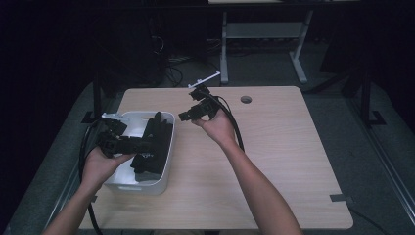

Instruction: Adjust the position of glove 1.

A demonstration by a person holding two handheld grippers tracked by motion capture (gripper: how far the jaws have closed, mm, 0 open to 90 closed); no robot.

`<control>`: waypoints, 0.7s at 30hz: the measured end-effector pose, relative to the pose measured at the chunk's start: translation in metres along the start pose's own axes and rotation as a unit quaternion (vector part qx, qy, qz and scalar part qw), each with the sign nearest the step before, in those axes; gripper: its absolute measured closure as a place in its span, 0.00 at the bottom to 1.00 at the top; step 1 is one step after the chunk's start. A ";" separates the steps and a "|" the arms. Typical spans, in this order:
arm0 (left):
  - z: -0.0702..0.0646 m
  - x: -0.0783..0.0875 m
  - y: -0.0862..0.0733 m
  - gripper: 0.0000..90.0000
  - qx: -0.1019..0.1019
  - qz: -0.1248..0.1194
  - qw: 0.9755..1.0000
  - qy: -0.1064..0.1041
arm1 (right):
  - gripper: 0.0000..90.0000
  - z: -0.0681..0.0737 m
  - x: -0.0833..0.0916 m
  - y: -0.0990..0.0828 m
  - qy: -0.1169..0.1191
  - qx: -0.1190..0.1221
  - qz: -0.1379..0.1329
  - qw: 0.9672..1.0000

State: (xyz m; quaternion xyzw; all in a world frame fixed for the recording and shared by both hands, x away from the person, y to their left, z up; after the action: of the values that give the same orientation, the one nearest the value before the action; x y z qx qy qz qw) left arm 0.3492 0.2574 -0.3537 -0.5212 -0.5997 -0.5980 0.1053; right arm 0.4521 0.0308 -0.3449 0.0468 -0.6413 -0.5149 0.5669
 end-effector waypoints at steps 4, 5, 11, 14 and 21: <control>-0.004 0.001 0.004 0.55 -0.003 -0.005 1.000 -0.003 | 0.41 -0.005 0.008 -0.003 -0.005 -0.002 -0.005 1.000; -0.005 0.001 0.005 0.55 -0.003 -0.007 1.000 -0.003 | 0.40 -0.007 0.010 -0.004 -0.006 -0.005 -0.003 1.000; -0.009 -0.002 0.007 0.54 -0.007 -0.007 1.000 -0.006 | 0.39 -0.014 0.020 -0.010 -0.013 -0.007 -0.010 1.000; -0.012 -0.003 0.008 0.53 -0.003 -0.011 1.000 -0.011 | 0.38 -0.017 0.025 -0.011 -0.015 -0.013 -0.011 1.000; -0.018 -0.004 0.011 0.51 -0.009 -0.016 1.000 -0.015 | 0.38 -0.021 0.033 -0.014 -0.018 -0.016 -0.014 1.000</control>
State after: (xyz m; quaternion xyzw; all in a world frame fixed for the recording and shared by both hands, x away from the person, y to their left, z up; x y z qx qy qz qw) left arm 0.3509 0.2374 -0.3454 -0.5217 -0.6038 -0.5971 0.0822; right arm 0.4491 -0.0097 -0.3358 0.0372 -0.6423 -0.5339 0.5486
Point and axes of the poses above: each handheld gripper's, and its own axes: x roughly backward along the jaws, y roughly out of its top, z roughly to its left, the point moved 4 cm from there along -x, roughly forward along the jaws, and after that the axes turned 6 degrees about x, right-handed, at the moved point
